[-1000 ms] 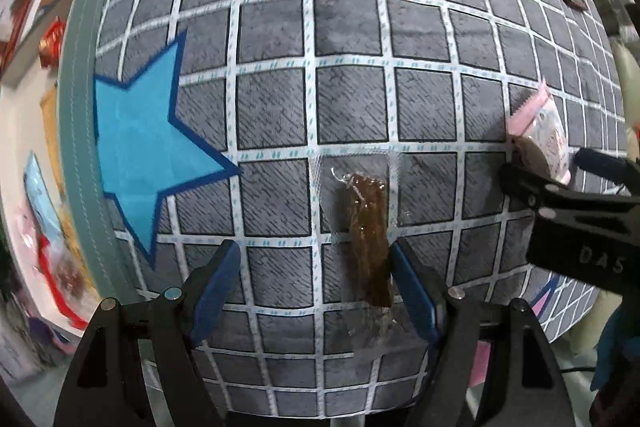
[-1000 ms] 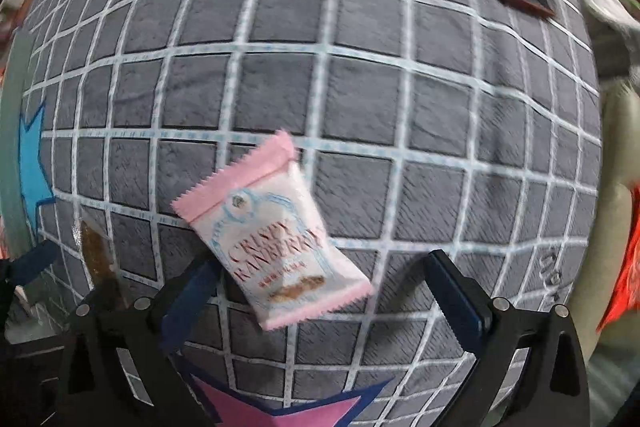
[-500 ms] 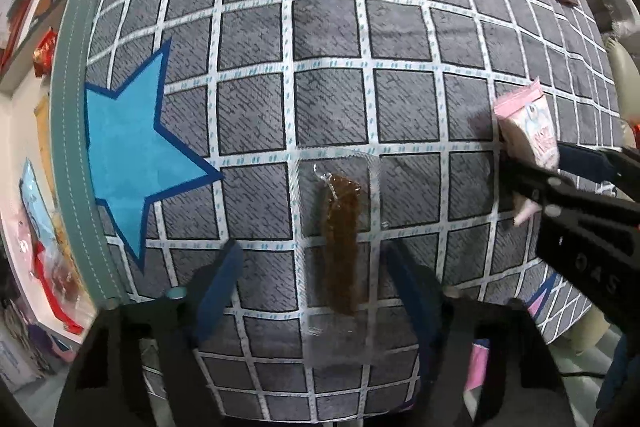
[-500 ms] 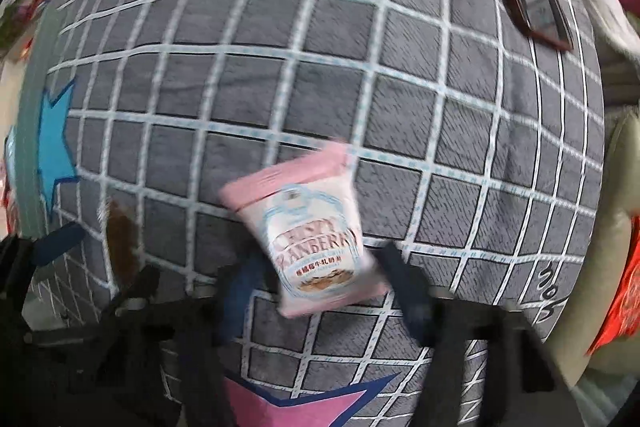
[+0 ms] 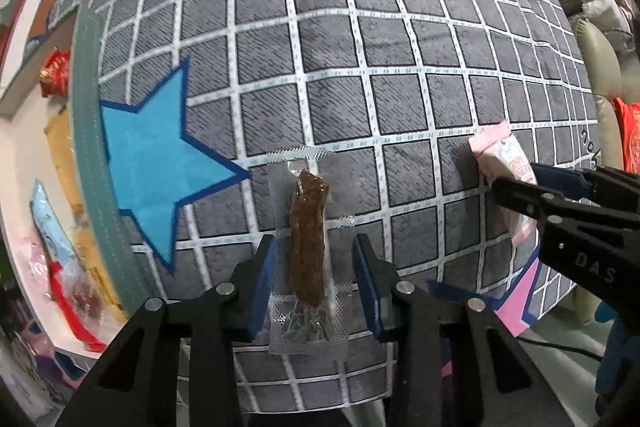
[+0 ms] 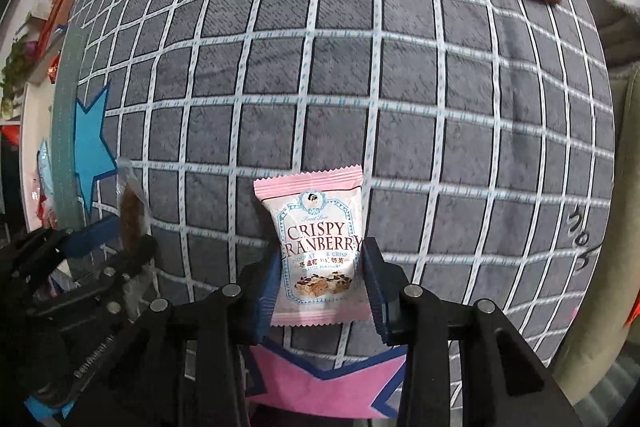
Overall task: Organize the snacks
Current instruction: 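Grasp the clear-wrapped brown jerky stick with the left tool while the right tool grasps the crispy cranberry packet, then lift both held snacks and hold them above the table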
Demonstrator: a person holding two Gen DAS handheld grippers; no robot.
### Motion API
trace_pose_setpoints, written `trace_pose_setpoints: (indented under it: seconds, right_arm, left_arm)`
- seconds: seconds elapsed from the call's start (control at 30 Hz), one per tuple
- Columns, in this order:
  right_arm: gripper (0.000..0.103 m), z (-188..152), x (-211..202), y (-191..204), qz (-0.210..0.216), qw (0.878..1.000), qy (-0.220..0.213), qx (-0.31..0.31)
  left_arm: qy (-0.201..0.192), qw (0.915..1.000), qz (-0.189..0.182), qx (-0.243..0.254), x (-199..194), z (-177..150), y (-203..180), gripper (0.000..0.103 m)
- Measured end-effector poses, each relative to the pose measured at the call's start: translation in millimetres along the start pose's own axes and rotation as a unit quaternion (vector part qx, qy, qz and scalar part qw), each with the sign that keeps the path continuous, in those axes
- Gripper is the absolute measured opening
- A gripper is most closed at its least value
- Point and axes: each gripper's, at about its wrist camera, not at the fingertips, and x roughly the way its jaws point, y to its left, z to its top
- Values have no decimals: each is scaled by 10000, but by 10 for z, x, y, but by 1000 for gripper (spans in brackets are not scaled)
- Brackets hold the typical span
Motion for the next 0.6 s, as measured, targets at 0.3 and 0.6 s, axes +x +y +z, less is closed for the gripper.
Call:
trace_pose_setpoints:
  seconds: [0.3,0.6]
  right_arm:
    - [79,-143,198,-51,-230,9997,75,-83]
    - [55,-55,315,89,-597,9975,145,-335]
  left_arm:
    - [-32,10000,45,27,-151,13,218,42]
    - [-60,10000,38,23,-215,-148,243,42]
